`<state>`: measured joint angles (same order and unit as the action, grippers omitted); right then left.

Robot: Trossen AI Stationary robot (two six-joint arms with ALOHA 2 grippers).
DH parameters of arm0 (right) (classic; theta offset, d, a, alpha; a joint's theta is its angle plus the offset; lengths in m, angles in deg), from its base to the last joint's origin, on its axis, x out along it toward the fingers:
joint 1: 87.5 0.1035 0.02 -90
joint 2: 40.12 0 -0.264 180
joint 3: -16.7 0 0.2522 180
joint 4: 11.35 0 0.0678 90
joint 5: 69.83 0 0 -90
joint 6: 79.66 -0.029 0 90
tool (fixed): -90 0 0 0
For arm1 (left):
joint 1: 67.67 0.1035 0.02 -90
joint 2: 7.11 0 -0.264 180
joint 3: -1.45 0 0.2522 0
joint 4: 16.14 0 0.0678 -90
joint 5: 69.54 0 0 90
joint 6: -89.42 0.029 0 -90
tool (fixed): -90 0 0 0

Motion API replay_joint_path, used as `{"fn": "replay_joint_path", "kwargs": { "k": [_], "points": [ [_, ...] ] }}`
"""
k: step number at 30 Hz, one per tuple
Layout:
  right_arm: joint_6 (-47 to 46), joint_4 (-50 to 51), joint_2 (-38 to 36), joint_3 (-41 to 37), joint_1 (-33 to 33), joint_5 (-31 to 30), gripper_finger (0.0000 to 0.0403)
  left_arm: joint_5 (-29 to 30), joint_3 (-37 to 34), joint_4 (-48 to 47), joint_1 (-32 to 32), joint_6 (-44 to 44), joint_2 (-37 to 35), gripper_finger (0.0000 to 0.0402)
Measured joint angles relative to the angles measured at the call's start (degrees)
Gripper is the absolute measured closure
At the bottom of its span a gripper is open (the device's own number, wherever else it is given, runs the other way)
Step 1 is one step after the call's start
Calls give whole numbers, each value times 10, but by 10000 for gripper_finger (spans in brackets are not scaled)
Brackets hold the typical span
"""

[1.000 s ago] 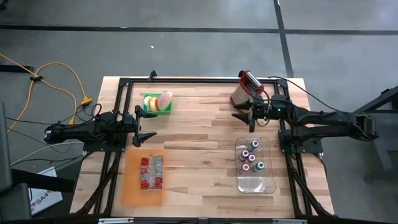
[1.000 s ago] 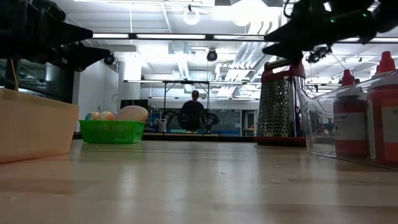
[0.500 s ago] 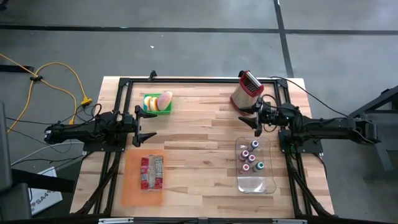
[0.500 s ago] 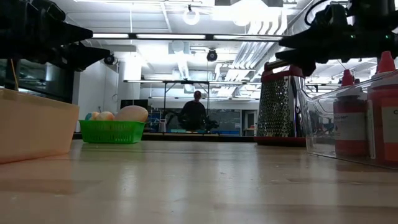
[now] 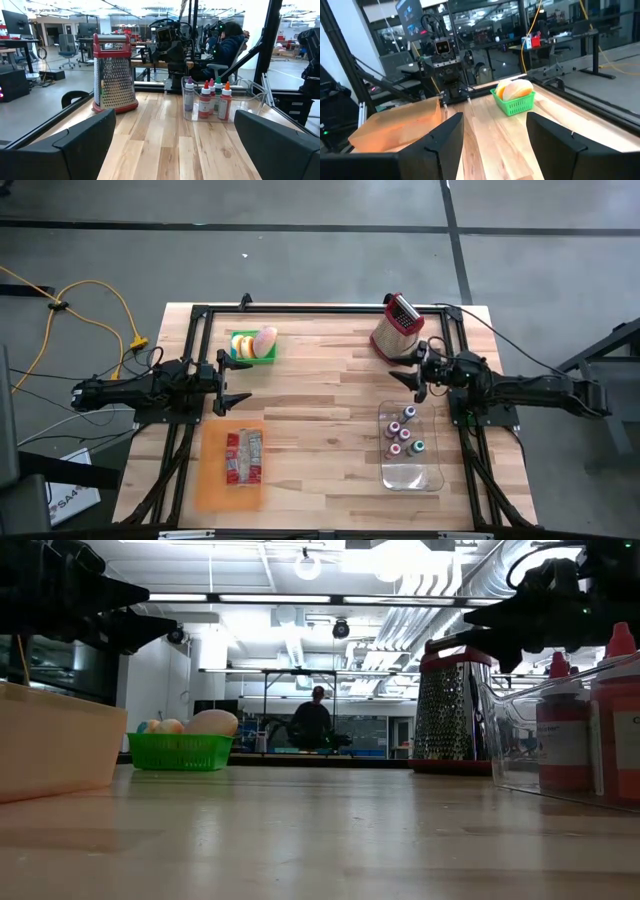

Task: Pick & Place Food Item
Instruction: Return to Home Position

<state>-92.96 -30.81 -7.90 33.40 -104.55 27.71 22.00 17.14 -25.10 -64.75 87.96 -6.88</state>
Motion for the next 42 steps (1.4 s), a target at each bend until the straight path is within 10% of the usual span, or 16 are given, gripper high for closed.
{"fn": "replay_joint_path", "kwargs": {
  "k": [28, 42],
  "points": [
    [-1, 244, -202, -10, -80, 42, 198, 0, 0, 0, 0, 0, 0, 3],
    [-25, 299, -224, -24, -49, -166, 198, 0, 0, 0, 0, 0, 0, 3]
  ]
}}
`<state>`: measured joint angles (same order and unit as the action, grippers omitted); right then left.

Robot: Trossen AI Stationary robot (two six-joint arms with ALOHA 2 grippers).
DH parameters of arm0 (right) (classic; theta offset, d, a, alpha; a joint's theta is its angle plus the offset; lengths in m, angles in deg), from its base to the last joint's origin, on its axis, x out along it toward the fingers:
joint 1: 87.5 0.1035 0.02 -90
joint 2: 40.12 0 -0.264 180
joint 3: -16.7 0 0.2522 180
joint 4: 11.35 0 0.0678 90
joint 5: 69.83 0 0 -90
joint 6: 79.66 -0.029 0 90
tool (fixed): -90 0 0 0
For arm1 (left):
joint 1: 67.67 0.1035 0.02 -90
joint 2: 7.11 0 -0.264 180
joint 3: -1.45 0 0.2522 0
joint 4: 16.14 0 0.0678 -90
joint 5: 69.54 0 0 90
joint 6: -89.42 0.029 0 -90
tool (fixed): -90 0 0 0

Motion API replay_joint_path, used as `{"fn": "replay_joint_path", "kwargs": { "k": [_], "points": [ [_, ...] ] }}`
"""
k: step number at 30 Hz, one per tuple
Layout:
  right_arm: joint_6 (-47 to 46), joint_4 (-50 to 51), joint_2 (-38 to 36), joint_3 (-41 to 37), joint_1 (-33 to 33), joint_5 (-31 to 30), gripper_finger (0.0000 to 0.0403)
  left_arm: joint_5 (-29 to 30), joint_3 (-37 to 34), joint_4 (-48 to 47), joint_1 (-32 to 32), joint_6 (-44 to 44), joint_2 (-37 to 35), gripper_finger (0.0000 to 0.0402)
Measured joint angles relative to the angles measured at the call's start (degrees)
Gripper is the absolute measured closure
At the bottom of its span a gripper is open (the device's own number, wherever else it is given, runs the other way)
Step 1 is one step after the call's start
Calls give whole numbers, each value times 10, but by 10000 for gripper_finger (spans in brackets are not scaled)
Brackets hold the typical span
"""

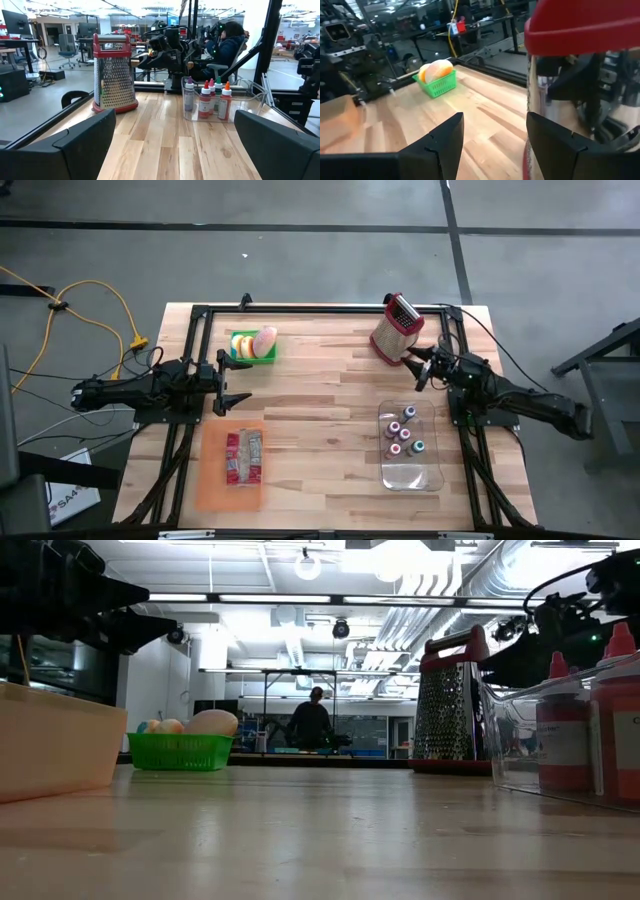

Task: Pick & Place Food Item
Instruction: Return to Home Position

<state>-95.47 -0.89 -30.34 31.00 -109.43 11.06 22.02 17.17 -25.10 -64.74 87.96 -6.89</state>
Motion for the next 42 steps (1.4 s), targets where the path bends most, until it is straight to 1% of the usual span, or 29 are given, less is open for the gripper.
{"fn": "replay_joint_path", "kwargs": {
  "k": [3, 7, 12, 20, 37, 42],
  "points": [
    [15, 1, 0, 0, 21, -23, 198, 0, 0, 0, 0, 0, 0, 3],
    [34, 2, 0, 0, 42, -20, 198, 0, 0, 0, 0, 0, 0, 3],
    [54, 12, 0, -1, 58, 16, 198, 0, 0, 0, 0, 0, 0, 3],
    [56, 26, 0, -1, 57, 95, 198, 0, 0, 0, 0, 0, 0, 3],
    [51, 26, 3, -1, 57, 96, 198, 0, 0, 0, 0, 0, 0, 3],
    [35, 26, 3, -2, 57, 95, 198, 0, 0, 0, 0, 0, 0, 3]
  ]
}}
